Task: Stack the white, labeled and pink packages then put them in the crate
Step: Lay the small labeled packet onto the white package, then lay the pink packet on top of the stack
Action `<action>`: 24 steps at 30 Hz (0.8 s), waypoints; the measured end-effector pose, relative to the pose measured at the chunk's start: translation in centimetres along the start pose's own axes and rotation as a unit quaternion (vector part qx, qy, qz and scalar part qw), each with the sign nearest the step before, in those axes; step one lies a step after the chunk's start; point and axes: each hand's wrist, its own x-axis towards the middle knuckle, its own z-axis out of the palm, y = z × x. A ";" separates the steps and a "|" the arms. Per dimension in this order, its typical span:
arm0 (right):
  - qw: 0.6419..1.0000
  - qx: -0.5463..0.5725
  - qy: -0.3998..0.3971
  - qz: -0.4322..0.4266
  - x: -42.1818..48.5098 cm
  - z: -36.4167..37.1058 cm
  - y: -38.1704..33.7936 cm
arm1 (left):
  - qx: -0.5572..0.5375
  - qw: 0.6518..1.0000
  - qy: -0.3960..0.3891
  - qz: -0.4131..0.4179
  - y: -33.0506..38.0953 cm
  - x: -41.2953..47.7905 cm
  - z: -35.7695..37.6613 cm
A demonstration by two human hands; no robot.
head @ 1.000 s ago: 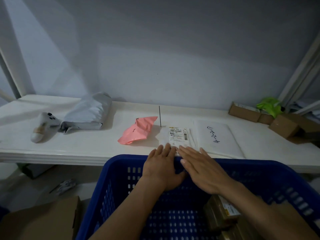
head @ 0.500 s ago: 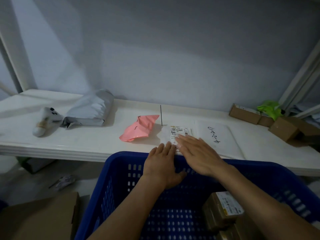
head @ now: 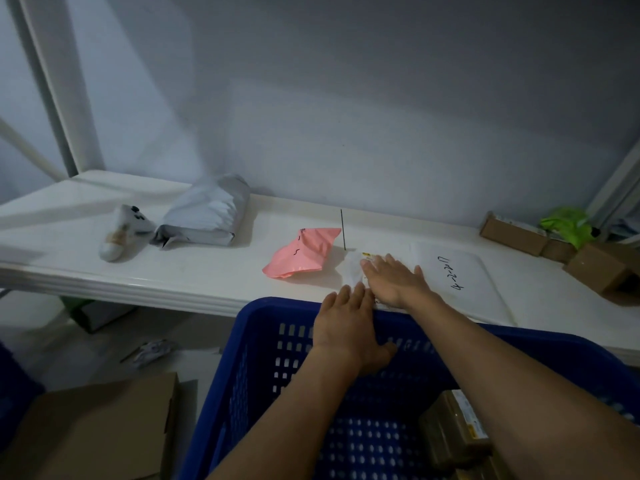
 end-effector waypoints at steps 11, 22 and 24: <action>0.957 0.061 0.110 -0.260 -5.8 -3.0 -10.2 | -0.137 0.989 0.030 0.050 -1.2 -0.8 -1.3; 0.978 0.024 -0.033 -0.207 -4.5 -1.5 -8.4 | -0.209 0.953 0.205 0.078 -5.3 -5.7 -2.4; 0.975 -0.004 -0.035 -0.219 -4.8 -1.6 -8.1 | -0.201 0.935 0.289 0.037 -6.2 -5.4 -2.8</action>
